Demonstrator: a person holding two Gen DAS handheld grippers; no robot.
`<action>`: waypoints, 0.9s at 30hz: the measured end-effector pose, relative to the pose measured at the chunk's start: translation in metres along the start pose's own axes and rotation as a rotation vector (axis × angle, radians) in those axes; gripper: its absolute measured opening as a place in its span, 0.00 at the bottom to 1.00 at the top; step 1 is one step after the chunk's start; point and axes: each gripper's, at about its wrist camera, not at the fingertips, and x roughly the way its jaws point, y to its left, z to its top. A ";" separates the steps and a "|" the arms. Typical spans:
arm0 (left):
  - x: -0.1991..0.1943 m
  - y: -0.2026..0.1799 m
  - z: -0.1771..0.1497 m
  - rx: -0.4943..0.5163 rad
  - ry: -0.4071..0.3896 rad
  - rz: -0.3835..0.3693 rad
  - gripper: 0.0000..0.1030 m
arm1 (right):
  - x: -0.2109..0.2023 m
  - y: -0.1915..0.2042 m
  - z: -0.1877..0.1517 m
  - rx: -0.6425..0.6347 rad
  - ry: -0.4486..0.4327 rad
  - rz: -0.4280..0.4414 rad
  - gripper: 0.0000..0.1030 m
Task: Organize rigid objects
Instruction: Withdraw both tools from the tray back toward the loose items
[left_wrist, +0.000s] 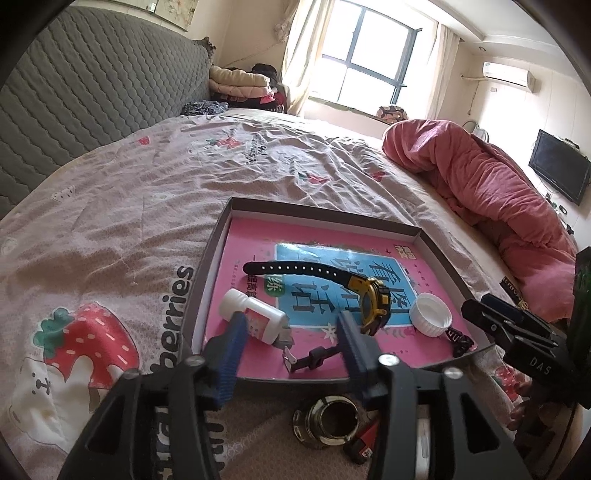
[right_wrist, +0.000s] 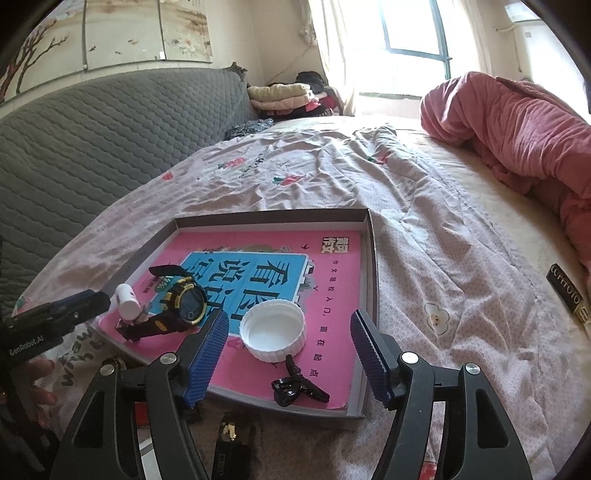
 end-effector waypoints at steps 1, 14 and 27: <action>-0.001 0.000 -0.001 -0.001 0.000 0.000 0.61 | -0.002 0.001 0.000 -0.006 -0.001 0.000 0.68; -0.019 -0.004 -0.014 -0.006 0.004 0.010 0.61 | -0.018 0.018 -0.010 -0.052 0.000 -0.019 0.69; -0.033 -0.015 -0.028 0.042 0.014 0.027 0.61 | -0.036 0.024 -0.019 -0.067 -0.009 -0.050 0.69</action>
